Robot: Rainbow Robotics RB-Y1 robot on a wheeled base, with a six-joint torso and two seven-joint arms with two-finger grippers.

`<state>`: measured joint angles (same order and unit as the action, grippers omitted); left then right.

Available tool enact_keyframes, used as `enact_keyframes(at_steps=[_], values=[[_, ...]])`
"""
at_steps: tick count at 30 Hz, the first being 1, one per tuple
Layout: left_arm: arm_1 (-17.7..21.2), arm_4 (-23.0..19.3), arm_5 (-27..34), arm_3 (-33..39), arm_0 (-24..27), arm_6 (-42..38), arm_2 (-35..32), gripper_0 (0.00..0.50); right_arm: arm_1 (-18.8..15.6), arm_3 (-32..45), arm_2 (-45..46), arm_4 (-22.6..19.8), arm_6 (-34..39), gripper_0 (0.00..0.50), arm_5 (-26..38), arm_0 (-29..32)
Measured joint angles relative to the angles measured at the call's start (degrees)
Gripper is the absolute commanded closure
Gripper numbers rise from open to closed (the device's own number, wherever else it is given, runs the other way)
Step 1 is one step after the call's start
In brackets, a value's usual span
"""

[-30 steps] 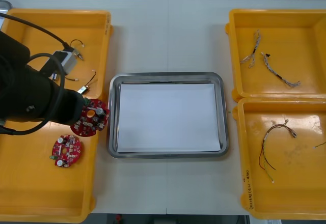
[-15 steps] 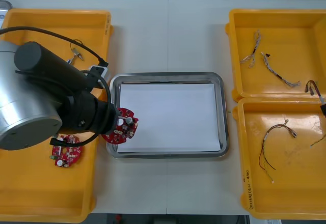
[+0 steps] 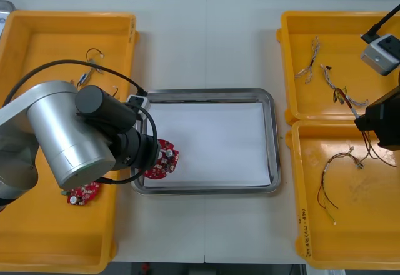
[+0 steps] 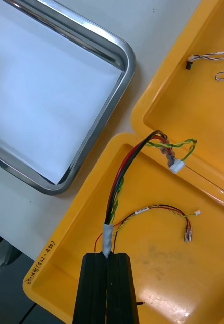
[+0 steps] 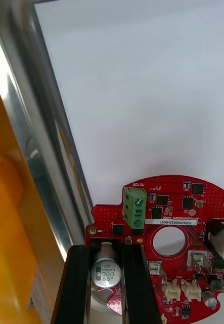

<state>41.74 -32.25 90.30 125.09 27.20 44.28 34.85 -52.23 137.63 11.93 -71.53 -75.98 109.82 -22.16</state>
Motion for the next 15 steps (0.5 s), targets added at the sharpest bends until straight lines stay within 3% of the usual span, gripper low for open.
enact_keyframes(at_steps=[15], values=[[-0.8,3.3,-4.8,-4.7,0.1,0.0,4.4,0.495,-0.6,-2.4,-6.6,2.5,0.0,0.5,0.0,-4.2]])
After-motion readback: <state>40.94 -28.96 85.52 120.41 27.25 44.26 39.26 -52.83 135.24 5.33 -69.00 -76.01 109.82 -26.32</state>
